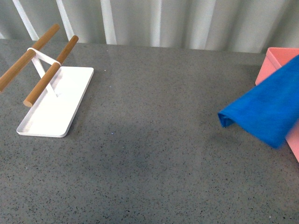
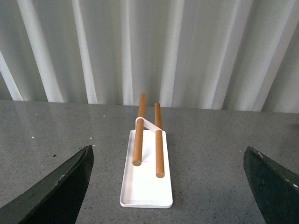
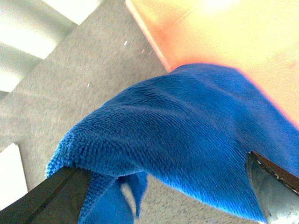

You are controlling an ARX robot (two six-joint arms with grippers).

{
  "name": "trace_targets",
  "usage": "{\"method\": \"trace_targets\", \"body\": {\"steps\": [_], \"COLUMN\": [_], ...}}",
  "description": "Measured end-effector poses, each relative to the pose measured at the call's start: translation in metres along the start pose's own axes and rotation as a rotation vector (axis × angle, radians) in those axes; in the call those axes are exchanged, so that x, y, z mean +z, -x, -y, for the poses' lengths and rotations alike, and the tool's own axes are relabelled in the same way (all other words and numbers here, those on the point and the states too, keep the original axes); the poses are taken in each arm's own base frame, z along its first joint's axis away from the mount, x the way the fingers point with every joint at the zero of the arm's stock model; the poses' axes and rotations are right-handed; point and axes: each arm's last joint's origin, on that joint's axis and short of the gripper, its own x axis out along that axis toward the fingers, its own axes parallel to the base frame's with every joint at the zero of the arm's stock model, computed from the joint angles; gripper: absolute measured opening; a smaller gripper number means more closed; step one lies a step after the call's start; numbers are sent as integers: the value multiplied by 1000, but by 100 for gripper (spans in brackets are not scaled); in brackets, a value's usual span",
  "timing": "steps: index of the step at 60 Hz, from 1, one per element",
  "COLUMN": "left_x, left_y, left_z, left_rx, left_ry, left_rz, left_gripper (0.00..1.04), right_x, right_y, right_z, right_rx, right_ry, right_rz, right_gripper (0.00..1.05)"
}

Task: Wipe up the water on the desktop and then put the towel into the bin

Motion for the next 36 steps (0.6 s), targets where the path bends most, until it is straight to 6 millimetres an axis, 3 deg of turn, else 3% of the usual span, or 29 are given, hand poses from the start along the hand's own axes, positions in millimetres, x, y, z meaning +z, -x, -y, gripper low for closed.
{"method": "trace_targets", "body": {"steps": [5, 11, 17, 24, 36], "left_x": [0, 0, 0, 0, 0], "left_y": [0, 0, 0, 0, 0], "left_z": [0, 0, 0, 0, 0], "left_rx": [0, 0, 0, 0, 0], "left_ry": [0, 0, 0, 0, 0], "left_rz": [0, -1, 0, 0, 0], "left_gripper": [98, 98, 98, 98, 98], "right_x": [22, 28, 28, 23, -11], "right_y": [25, 63, 86, 96, 85], "right_z": [20, 38, 46, 49, 32], "right_rx": [-1, 3, -4, 55, 126], "right_ry": [-67, -112, -129, -87, 271], "right_rz": [125, 248, 325, 352, 347], "right_gripper": [98, 98, 98, 98, 98]}}
